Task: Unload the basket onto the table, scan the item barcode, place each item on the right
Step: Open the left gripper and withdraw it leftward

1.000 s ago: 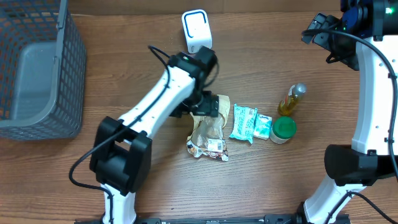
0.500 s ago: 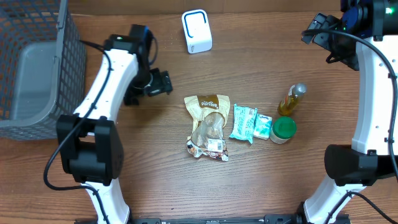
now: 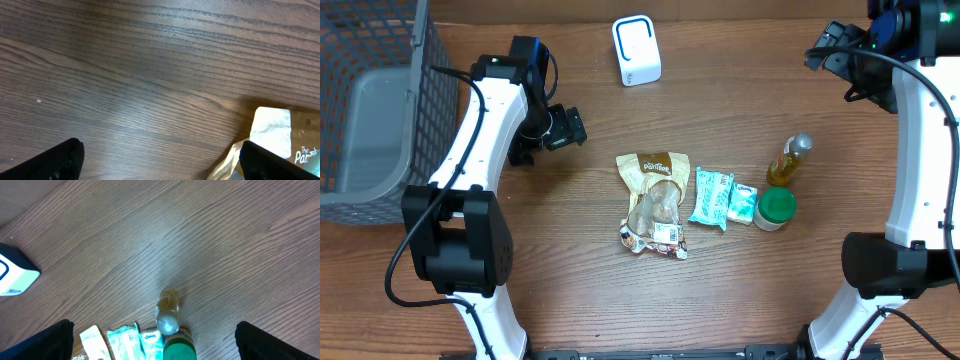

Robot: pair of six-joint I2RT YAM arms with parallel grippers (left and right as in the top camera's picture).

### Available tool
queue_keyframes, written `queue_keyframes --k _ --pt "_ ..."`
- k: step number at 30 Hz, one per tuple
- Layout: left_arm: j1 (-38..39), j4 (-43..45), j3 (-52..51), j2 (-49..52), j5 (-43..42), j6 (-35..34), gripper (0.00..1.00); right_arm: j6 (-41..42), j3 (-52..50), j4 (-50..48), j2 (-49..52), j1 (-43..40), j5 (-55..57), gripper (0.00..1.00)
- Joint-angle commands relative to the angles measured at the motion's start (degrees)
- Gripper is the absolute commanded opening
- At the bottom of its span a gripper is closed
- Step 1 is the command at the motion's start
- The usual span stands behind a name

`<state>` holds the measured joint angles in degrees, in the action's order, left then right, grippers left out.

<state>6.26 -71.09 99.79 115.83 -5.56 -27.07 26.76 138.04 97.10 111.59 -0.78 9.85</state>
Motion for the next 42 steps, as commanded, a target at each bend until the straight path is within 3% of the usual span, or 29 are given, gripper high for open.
queue_keyframes --k 1,22,30,42 --pt "-0.1 0.0 1.2 -1.9 0.2 -0.2 1.0 -0.2 0.7 -0.1 -1.0 -0.3 0.1 1.0" --pt "-0.1 0.0 1.2 -1.9 0.2 -0.2 1.0 -0.2 0.9 -0.1 -3.8 1.0 0.1 1.0" --pt "-0.1 0.0 1.2 -1.9 0.2 -0.2 1.0 -0.2 6.0 -0.1 -5.0 3.0 0.1 1.0" --pt "-0.1 0.0 1.2 -1.9 0.2 -0.2 1.0 -0.2 6.4 -0.1 -13.2 7.2 0.1 1.0"
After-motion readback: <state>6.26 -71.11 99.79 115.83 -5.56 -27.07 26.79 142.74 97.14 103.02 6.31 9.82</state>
